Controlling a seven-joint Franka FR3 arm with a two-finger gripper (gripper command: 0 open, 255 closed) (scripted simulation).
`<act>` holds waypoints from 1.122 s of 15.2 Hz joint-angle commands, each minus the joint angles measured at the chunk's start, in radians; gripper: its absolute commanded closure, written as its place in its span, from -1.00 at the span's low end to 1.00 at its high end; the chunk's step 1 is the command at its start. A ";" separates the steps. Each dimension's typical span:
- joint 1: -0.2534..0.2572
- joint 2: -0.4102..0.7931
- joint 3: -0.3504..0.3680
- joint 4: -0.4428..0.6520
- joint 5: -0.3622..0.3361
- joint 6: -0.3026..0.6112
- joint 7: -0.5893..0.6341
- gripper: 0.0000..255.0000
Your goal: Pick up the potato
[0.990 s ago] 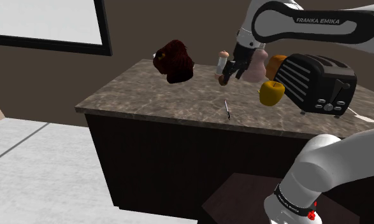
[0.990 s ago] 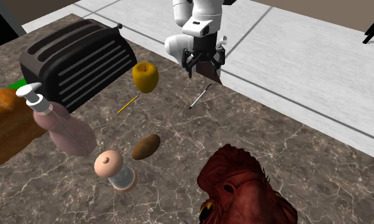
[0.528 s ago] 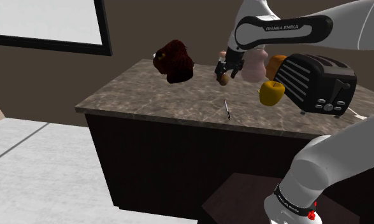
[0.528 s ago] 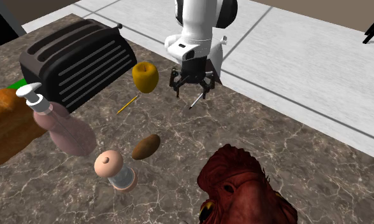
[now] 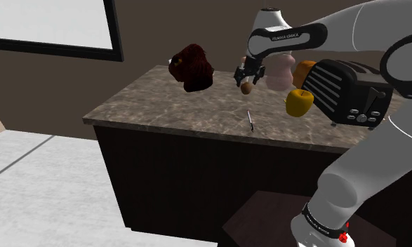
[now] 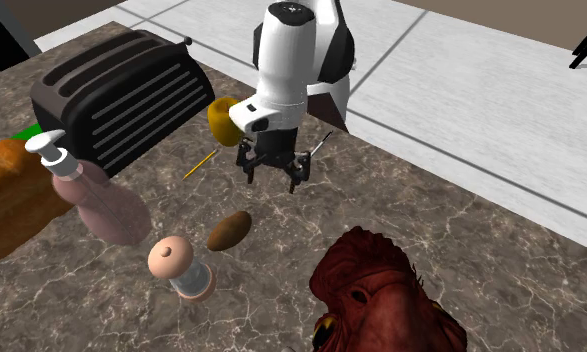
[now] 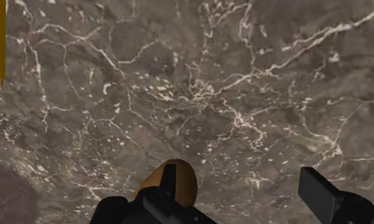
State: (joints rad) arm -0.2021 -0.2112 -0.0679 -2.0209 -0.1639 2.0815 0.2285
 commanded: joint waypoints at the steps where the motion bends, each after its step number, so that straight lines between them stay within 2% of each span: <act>1: -0.017 0.060 -0.011 0.041 -0.012 0.025 0.033 -1.00; 8: -0.065 0.238 -0.054 0.196 -0.034 0.063 0.120 -1.00; 15: -0.067 0.252 -0.056 0.113 -0.045 0.160 0.139 -1.00; 17: -0.067 0.252 -0.056 0.113 -0.045 0.160 0.139 -1.00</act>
State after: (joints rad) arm -0.2686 0.0400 -0.1237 -1.9069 -0.2086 2.2390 0.3673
